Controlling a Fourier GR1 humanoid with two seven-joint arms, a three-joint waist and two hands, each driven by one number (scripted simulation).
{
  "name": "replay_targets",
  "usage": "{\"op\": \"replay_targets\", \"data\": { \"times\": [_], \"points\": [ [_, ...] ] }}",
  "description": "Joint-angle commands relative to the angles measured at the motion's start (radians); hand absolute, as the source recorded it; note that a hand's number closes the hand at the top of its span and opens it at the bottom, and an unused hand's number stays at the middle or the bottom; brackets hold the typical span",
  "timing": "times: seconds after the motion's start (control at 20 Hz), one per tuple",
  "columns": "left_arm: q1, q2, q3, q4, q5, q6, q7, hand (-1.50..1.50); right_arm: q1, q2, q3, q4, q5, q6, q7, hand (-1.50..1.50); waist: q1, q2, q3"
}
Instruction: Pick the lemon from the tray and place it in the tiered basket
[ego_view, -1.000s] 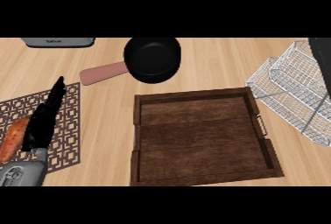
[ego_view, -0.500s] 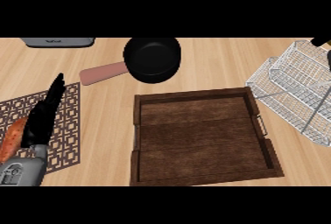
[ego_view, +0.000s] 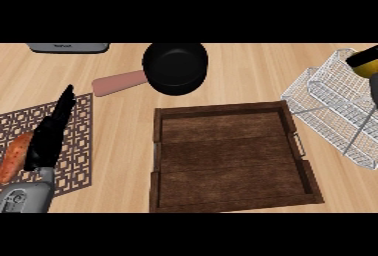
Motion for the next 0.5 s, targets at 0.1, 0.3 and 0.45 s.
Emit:
{"op": "replay_targets", "data": {
  "times": [0.1, 0.3, 0.45],
  "points": [
    [0.007, -0.037, -0.017, -0.022, -0.027, 0.022, 0.007, 0.00, 0.123, 0.019, -0.046, -0.134, -0.049, -0.118, -0.023, -1.50, -0.009, 0.005, 0.014],
    [-0.007, -0.043, -0.013, 0.020, -0.044, 0.020, -0.010, 0.00, 0.083, 0.014, -0.049, -0.123, -0.011, -0.230, -0.018, -1.50, 0.000, 0.009, 0.014],
    [0.019, 0.020, 0.051, -0.022, 0.020, -0.045, 0.004, 0.00, 0.199, -0.008, -0.065, -0.321, -0.046, -0.215, -0.038, -1.50, -0.014, 0.003, 0.013]
  ]
}}
